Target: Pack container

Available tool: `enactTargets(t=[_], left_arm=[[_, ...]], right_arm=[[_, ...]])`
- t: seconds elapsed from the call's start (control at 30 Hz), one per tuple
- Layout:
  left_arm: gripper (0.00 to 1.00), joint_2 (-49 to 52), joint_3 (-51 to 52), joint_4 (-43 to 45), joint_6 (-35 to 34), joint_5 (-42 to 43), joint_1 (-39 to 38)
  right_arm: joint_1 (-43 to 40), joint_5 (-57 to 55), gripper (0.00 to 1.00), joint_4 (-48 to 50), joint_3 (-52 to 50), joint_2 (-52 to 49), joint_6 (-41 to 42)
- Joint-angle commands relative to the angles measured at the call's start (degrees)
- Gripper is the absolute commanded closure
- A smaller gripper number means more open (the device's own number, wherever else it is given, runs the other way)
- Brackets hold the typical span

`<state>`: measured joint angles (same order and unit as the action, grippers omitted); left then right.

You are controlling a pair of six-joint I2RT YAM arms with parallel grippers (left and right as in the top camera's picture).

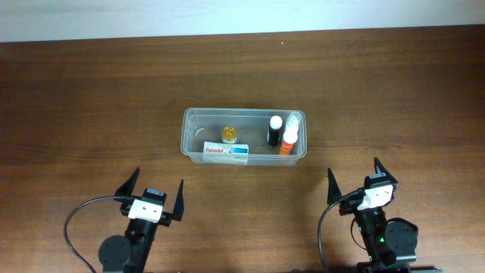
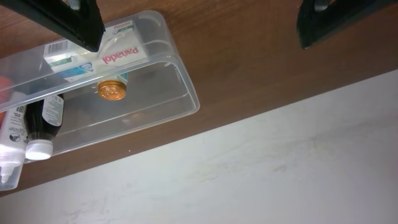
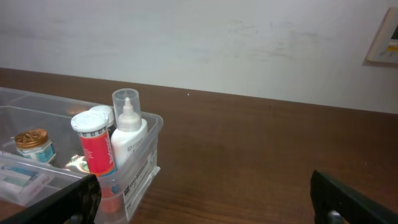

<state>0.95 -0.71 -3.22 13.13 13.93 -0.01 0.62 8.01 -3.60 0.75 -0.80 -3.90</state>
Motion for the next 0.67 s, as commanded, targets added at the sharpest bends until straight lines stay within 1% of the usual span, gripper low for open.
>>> enactTargets(t=[0.0, 0.63], left_arm=[[0.01, -0.5, 0.2, -0.3, 0.7, -0.2, 0.2], [0.01, -0.5, 0.2, -0.3, 0.7, -0.2, 0.2]], right_arm=[[-0.4, -0.7, 0.02, -0.2, -0.4, 0.6, -0.2], [-0.4, -0.7, 0.02, -0.2, -0.4, 0.6, -0.2]])
